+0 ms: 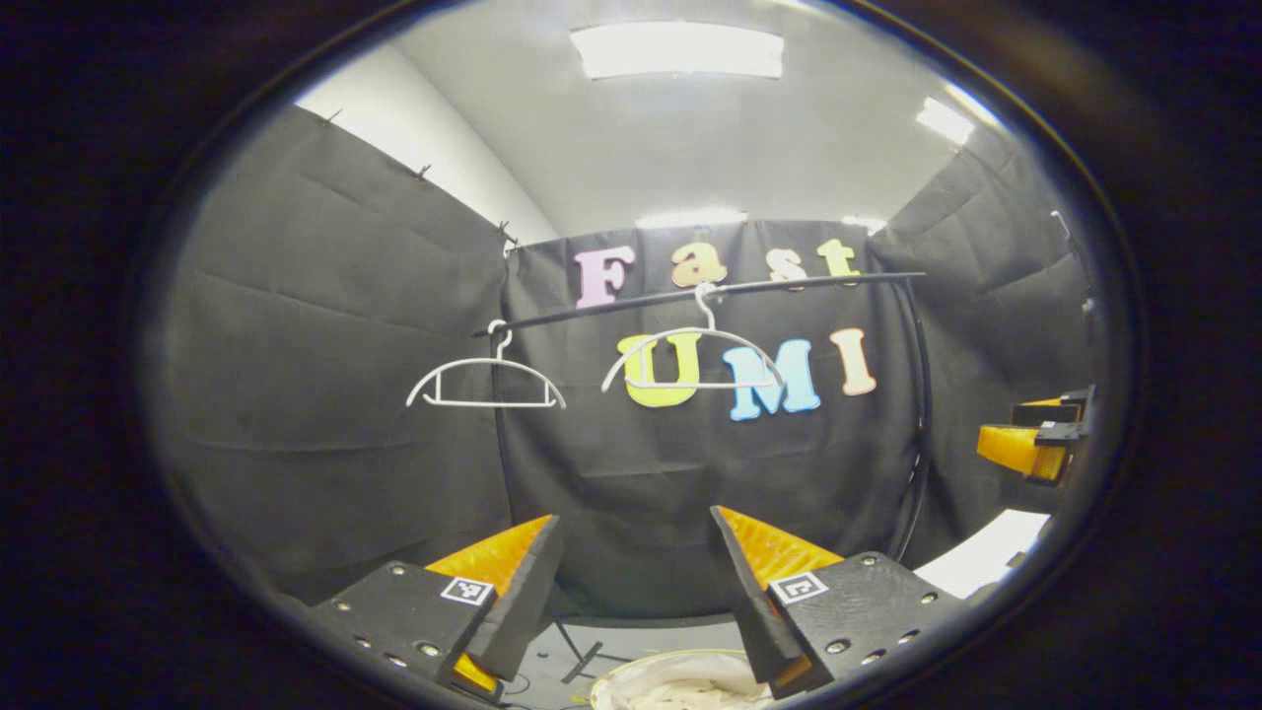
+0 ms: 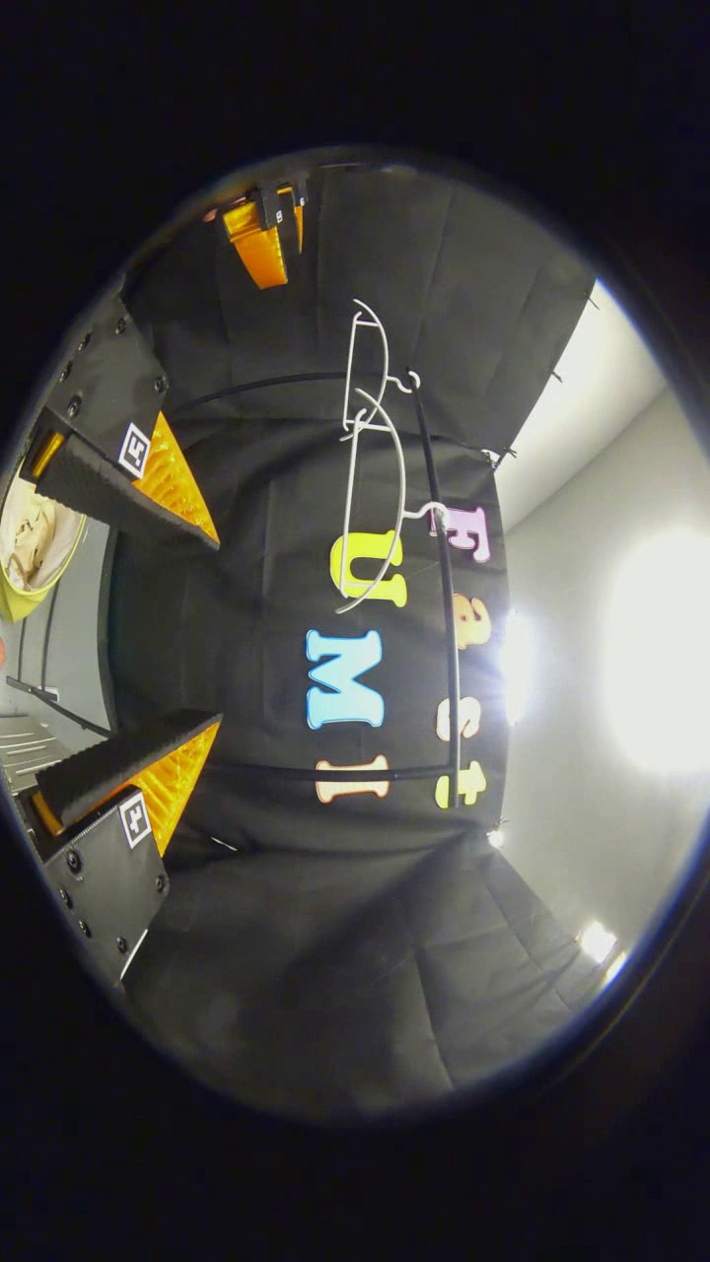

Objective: Grasp the clothes on the hanger with both hands and then place them into the laundry hamper below.

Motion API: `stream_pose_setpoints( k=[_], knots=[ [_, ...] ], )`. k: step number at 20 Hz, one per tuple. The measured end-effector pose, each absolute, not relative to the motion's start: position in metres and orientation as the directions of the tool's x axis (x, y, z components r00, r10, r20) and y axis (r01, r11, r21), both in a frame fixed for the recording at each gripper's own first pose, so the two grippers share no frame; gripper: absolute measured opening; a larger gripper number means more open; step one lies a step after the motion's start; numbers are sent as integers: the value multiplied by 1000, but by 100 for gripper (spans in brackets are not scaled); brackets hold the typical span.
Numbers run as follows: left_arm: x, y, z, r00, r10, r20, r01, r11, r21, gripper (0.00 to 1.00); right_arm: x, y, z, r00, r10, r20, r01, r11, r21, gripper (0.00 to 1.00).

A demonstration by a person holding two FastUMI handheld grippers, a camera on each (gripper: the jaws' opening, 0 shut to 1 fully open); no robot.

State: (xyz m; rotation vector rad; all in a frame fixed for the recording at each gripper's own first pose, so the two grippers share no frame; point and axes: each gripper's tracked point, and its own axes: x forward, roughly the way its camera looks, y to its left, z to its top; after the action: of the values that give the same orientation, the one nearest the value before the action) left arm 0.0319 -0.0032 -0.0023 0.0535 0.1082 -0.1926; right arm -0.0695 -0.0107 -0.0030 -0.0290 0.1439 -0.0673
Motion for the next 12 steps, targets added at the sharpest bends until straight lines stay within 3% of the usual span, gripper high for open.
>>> stream_pose_setpoints(
  k=[12],
  knots=[
    [-18, -11, 17, 981, -192, -37, 193, 981, 26, 87, -93, -36, 8, 988, -107, -109, 104, 994, -29, 96]
  ],
)
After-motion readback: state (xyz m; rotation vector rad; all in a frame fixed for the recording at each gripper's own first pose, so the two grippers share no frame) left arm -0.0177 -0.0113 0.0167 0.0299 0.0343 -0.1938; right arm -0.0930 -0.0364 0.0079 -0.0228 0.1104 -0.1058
